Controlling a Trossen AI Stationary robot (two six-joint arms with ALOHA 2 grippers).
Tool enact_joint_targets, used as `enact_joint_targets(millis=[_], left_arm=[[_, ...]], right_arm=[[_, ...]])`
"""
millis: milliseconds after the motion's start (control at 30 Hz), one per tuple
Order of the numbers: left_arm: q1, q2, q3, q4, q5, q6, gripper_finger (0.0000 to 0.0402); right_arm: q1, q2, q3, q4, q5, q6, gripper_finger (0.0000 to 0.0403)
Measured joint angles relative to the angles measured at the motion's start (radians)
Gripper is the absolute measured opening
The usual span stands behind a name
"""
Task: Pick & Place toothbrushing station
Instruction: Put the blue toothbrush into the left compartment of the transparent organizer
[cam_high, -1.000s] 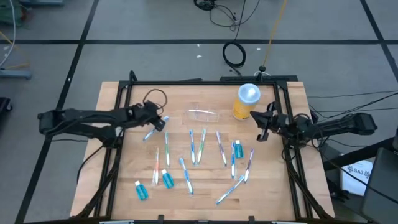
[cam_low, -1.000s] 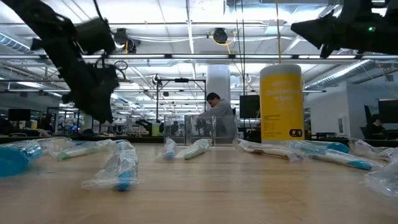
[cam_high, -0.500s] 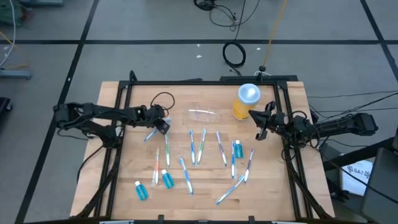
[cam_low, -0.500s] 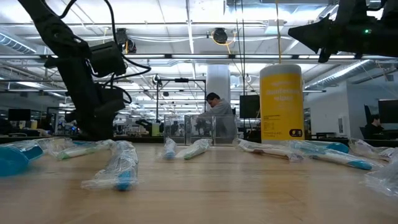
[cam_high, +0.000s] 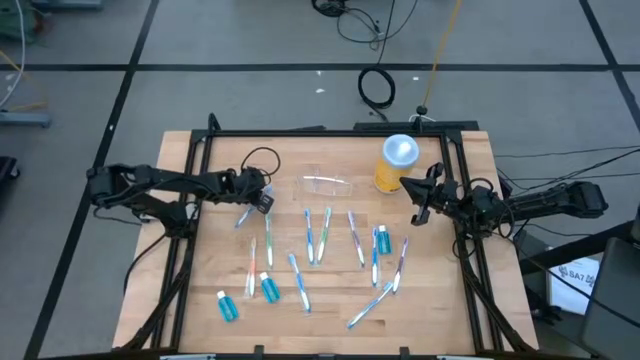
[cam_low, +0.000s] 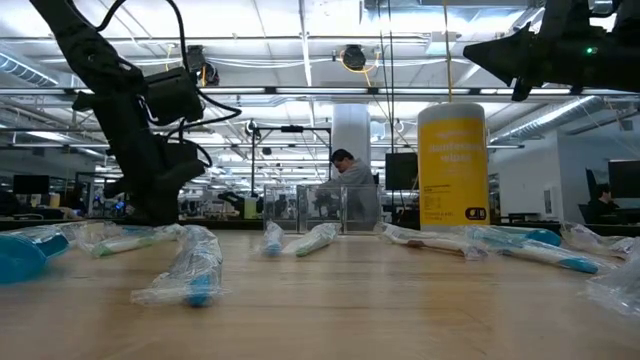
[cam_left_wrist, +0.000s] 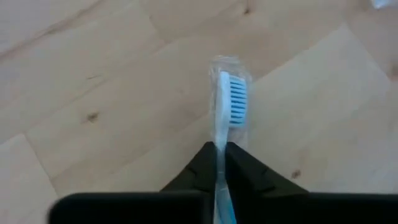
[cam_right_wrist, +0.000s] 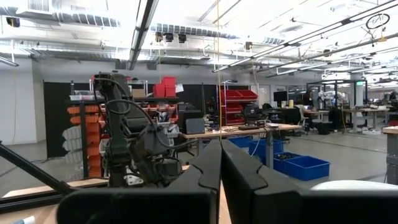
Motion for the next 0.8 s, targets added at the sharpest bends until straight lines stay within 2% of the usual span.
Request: enact_joint_targets(millis=[200, 433, 567, 633, 800], left_arm=[[-0.030, -0.114, -0.002, 0.219, -0.041, -0.002, 0.0013], [-0.056, -0.208, 0.000, 0.779, -0.106, 0.165, 0.0012], [-0.067, -0.165, 0.002, 1.074, -0.070, 0.344, 0.0005], [-0.071, -0.124, 0.002, 1.174, -0.045, 0.438, 0.0009], [-0.081, 0.011, 0.002, 1.399, -0.061, 0.612, 0.0010]], right_arm=[[0.000, 0.000, 0.000, 0.000, 0.000, 0.000, 0.0004], [0.000, 0.000, 0.000, 0.000, 0.000, 0.000, 0.0004], [0.000, 0.000, 0.000, 0.000, 0.001, -0.005, 0.0004], [0.000, 0.000, 0.000, 0.001, 0.002, -0.024, 0.0004], [-0.001, 0.000, 0.000, 0.003, 0.004, -0.068, 0.0004]])
